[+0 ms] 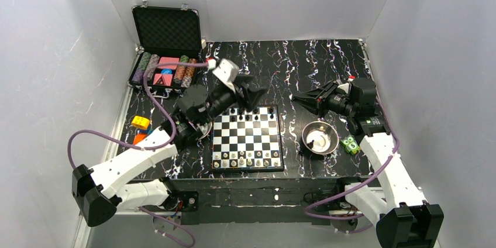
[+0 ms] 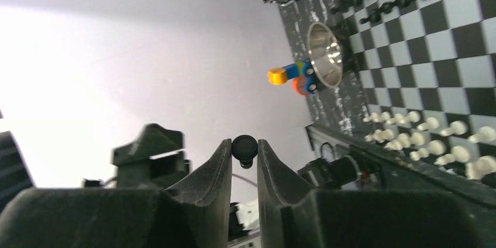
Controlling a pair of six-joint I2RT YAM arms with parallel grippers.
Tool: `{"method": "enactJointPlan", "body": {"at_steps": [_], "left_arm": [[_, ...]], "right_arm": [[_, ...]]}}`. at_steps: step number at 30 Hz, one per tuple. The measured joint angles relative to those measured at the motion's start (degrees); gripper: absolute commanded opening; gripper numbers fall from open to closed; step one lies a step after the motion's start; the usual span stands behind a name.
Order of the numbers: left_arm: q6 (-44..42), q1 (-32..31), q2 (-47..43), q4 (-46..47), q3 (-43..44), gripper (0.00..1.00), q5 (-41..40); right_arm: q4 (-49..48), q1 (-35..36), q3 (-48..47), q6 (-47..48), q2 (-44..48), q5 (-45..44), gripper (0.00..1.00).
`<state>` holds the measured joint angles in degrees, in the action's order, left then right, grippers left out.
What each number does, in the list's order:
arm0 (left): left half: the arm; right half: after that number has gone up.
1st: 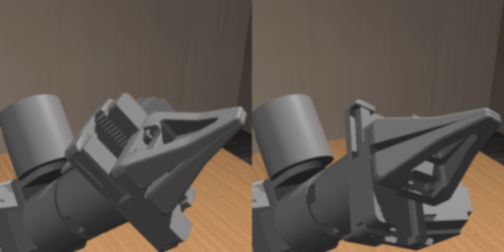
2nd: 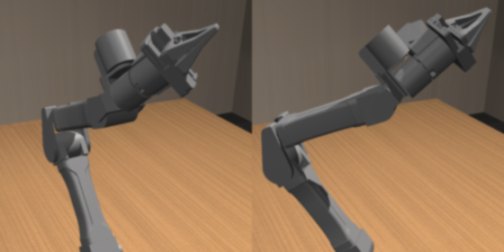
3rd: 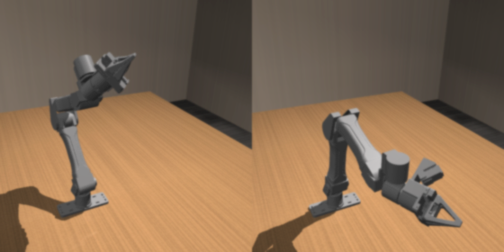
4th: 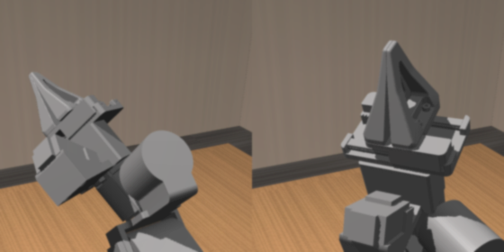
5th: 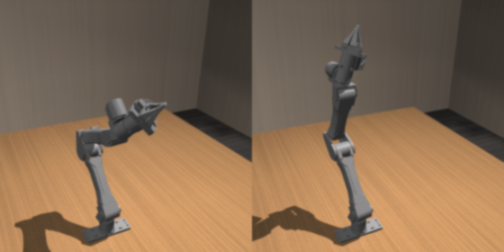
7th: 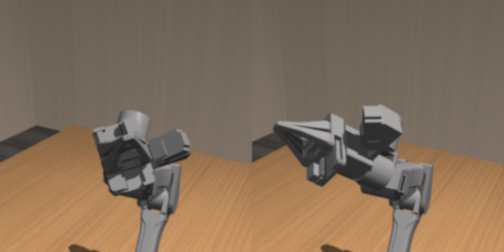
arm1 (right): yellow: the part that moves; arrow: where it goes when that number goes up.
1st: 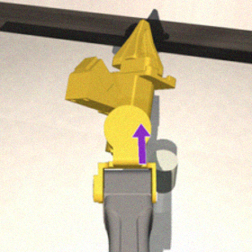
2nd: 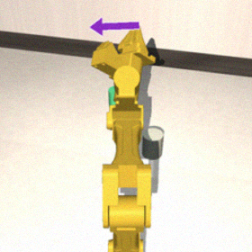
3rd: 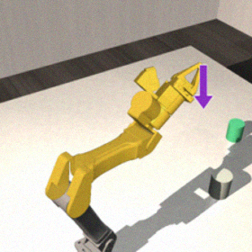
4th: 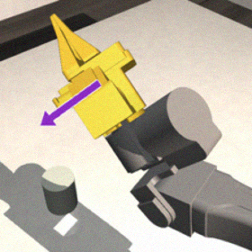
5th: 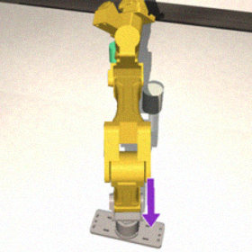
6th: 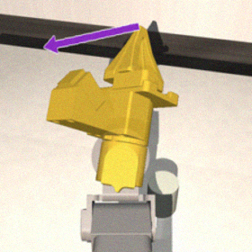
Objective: Set up the chess pieces on the board
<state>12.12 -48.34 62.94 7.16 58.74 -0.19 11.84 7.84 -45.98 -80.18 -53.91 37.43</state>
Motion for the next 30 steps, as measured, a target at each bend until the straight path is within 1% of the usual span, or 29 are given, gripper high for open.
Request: {"method": "enactJointPlan", "body": {"at_steps": [2,5,6,8,12,16,20,25,30], "left_arm": [[-7.13,-2.58,-0.74,7.45,-5.16,0.67,1.40],[-16.31,-5.25,-1.29,15.89,-12.55,0.75,5.11],[-19.82,-6.05,-1.25,18.82,-15.04,0.77,7.06],[-26.12,-7.34,-0.96,23.04,-18.64,0.77,10.99],[-33.62,-8.72,1.25,30.67,-19.39,0.74,14.88],[-37.83,-9.35,3.63,35.06,-17.51,0.68,16.33],[-39.95,-9.70,6.12,38.12,-14.69,0.61,16.98],[-40.96,-9.81,8.48,39.47,-13.11,0.60,17.18],[-41.13,-9.90,10.40,39.63,-12.61,0.55,17.33]], "right_arm": [[-1.95,0.00,0.92,-5.18,1.09,0.70,0.01],[-3.39,0.00,0.98,-10.19,3.08,0.52,0.01],[-3.54,0.00,0.98,-11.32,3.85,0.42,0.01],[-3.80,0.00,0.90,-13.57,5.57,0.33,0.01],[-3.91,0.00,-0.31,-15.96,6.29,0.87,0.01],[-3.96,0.00,-0.55,-17.53,6.27,2.40,0.01],[-4.66,0.00,-0.55,-18.84,6.23,4.07,0.01],[-6.54,0.00,-0.55,-20.20,6.23,5.73,0.01],[-9.42,0.00,-0.50,-21.92,6.23,6.97,0.01]]}}
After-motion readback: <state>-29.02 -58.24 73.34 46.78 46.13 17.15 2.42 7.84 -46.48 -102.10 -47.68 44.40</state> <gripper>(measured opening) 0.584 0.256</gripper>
